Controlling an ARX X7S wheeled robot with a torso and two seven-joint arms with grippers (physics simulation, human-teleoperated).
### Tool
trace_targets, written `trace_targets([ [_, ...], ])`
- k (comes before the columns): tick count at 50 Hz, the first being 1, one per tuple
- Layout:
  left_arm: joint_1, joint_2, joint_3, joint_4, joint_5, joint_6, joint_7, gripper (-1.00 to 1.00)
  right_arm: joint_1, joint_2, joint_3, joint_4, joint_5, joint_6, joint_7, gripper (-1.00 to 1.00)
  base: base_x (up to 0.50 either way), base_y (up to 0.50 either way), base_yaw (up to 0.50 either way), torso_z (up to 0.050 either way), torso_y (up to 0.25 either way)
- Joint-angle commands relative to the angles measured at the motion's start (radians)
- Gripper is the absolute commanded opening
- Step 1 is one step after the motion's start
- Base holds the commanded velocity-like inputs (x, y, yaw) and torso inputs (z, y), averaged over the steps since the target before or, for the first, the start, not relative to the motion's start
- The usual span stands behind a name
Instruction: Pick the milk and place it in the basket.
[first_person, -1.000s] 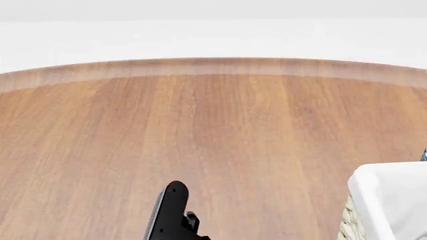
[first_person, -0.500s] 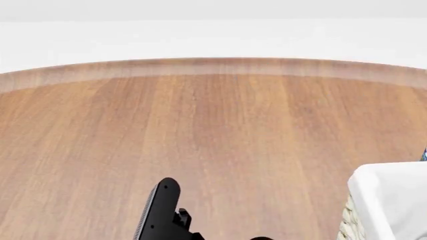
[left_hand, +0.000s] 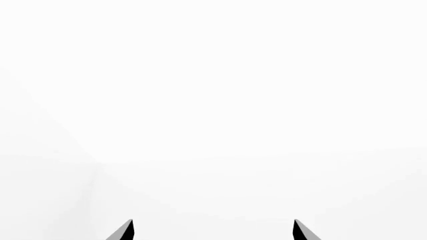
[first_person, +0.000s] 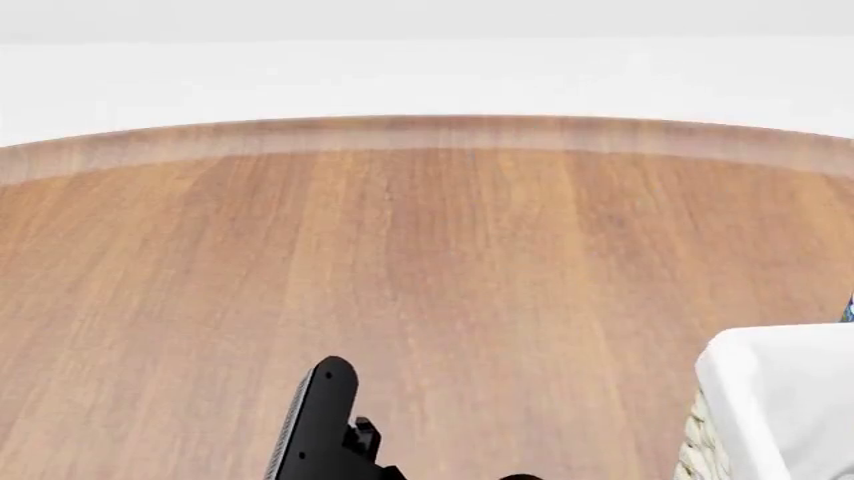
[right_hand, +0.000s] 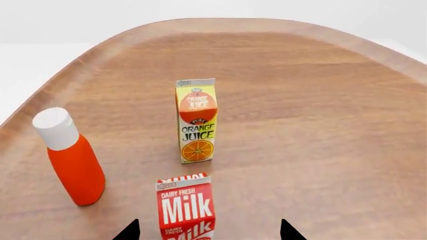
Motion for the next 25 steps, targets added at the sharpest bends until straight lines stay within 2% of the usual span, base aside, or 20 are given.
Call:
trace_targets([
  [1, 0.001, -0.002, 0.002, -0.001, 0.000, 0.003, -0.001, 1.00, 0.001, 0.000, -0.001, 0.000, 0.001, -0.001, 0.001, 1.00, 0.00, 0.00, 0.00, 0.000, 0.000],
  [25, 0.003, -0.004, -0.002, -0.004, -0.001, 0.012, -0.005, 1.00, 0.034, -0.107, -0.066, 0.216, -0.019, -0.030, -0.135, 1.00, 0.00, 0.00, 0.00, 0.000, 0.000],
])
